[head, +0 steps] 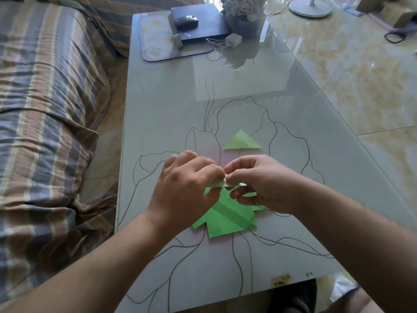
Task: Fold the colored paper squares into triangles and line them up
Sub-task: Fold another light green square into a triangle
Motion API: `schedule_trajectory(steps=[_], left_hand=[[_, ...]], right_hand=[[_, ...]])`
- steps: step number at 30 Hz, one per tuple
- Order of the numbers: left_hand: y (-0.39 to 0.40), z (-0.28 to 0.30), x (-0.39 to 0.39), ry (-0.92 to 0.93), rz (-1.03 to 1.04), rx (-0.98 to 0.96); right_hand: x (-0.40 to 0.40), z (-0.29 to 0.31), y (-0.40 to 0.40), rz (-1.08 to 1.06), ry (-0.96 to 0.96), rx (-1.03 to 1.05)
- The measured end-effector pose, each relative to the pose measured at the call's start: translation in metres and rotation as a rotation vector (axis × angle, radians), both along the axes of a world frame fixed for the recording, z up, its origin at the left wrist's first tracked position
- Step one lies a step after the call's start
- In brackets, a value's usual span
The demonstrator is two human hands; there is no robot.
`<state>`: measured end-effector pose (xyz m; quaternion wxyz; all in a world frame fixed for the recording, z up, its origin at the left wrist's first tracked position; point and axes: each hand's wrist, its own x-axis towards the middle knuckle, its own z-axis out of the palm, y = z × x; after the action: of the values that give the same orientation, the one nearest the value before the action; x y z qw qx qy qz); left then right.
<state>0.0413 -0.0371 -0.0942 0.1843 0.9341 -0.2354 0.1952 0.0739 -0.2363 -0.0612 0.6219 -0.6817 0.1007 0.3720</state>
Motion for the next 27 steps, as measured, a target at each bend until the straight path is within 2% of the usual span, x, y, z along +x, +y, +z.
schedule_trajectory(steps=[2, 4, 8, 10, 11, 13, 18, 24, 27], left_hand=[[0.001, 0.004, 0.000, 0.021, 0.005, -0.105], [-0.001, 0.010, -0.002, 0.247, 0.111, -0.363], [-0.011, 0.018, 0.000, 0.918, 0.375, -1.234], [-0.017, 0.019, 0.002, 1.131, 0.437, -1.642], [-0.018, 0.018, 0.002, 1.195, 0.459, -1.742], [-0.020, 0.017, 0.000, 1.269, 0.473, -1.748], [-0.028, 0.016, -0.003, 1.319, 0.458, -1.662], [-0.029, 0.017, 0.000, 1.397, 0.473, -1.513], [-0.027, 0.014, 0.004, 1.284, 0.455, -1.363]], right_hand=[[0.000, 0.003, -0.001, 0.015, 0.033, 0.068], [0.003, 0.005, -0.003, -0.027, 0.087, 0.109], [0.005, 0.002, -0.005, -0.061, 0.089, 0.036], [0.000, -0.001, -0.004, 0.011, -0.004, -0.040], [-0.003, -0.003, -0.002, 0.049, -0.048, -0.063], [-0.008, -0.003, 0.004, 0.085, -0.098, -0.048], [-0.010, -0.004, 0.010, 0.044, -0.168, 0.055], [-0.002, -0.007, 0.000, -0.051, -0.152, 0.023], [0.011, -0.008, -0.013, -0.067, -0.164, -0.047]])
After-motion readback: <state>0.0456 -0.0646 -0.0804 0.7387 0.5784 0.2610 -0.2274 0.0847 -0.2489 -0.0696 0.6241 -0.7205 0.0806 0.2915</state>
